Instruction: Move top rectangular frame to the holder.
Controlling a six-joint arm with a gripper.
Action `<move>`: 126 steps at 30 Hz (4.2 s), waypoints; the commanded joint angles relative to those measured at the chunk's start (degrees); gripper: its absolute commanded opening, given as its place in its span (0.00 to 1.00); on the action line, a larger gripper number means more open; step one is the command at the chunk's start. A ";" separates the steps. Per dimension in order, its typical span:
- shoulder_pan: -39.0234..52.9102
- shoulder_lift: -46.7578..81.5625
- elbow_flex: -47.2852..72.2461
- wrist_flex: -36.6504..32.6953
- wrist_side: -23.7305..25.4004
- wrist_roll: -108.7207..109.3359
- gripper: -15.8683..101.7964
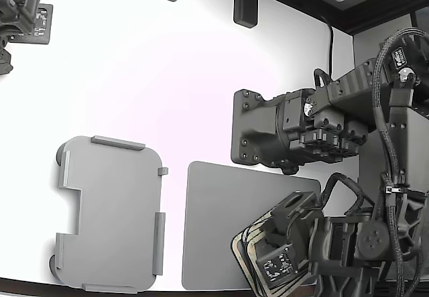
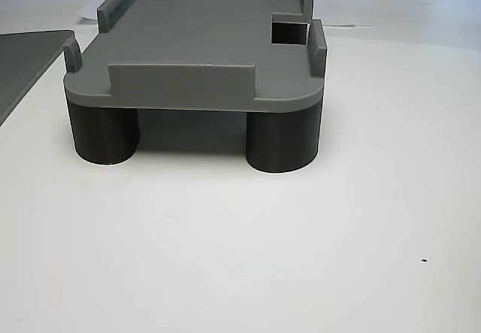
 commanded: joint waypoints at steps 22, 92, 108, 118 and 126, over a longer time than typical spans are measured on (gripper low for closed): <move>-2.81 2.55 -5.80 6.33 2.64 4.22 0.04; -51.59 -22.94 -45.09 13.27 6.33 76.20 0.04; -52.47 -25.22 -45.44 13.54 3.96 76.03 0.04; -53.17 -25.49 -45.09 13.45 2.37 75.23 0.04; -53.17 -25.40 -44.38 13.54 2.11 75.32 0.04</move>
